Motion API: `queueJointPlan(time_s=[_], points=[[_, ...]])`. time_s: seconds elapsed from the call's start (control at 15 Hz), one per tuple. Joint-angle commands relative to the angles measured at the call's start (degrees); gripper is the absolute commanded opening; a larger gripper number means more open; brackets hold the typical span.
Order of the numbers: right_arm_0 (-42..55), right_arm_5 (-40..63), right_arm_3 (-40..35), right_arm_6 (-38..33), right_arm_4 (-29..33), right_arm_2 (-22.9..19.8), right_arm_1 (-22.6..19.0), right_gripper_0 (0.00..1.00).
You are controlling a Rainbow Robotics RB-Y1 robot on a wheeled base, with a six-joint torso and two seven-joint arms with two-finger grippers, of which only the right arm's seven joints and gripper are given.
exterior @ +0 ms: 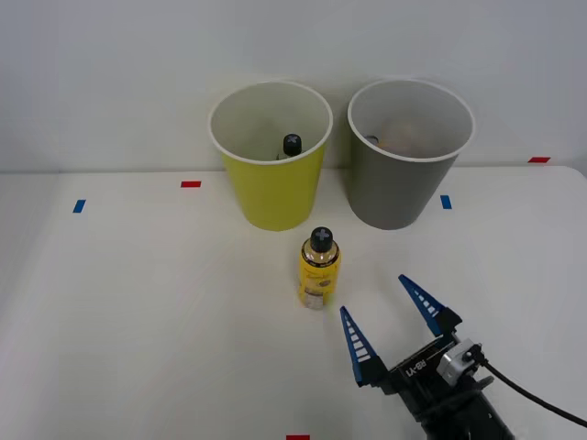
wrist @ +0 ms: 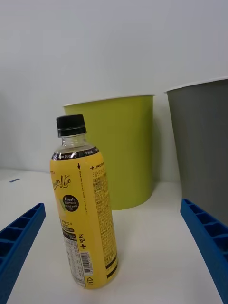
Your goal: Put cans in the gray bin, plastic bottles in the light green bin
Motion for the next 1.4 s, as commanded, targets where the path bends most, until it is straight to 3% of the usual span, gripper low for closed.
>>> queueJointPlan(time_s=[0.07,0.53,1.4], points=[[-3.4,4.5,0.0,0.1,0.0,2.8,0.6,0.99],[-11.8,17.2,0.0,0.0,0.0,6.5,2.0,0.99],[-11.9,20.6,0.0,0.3,0.3,6.6,5.6,0.99]])
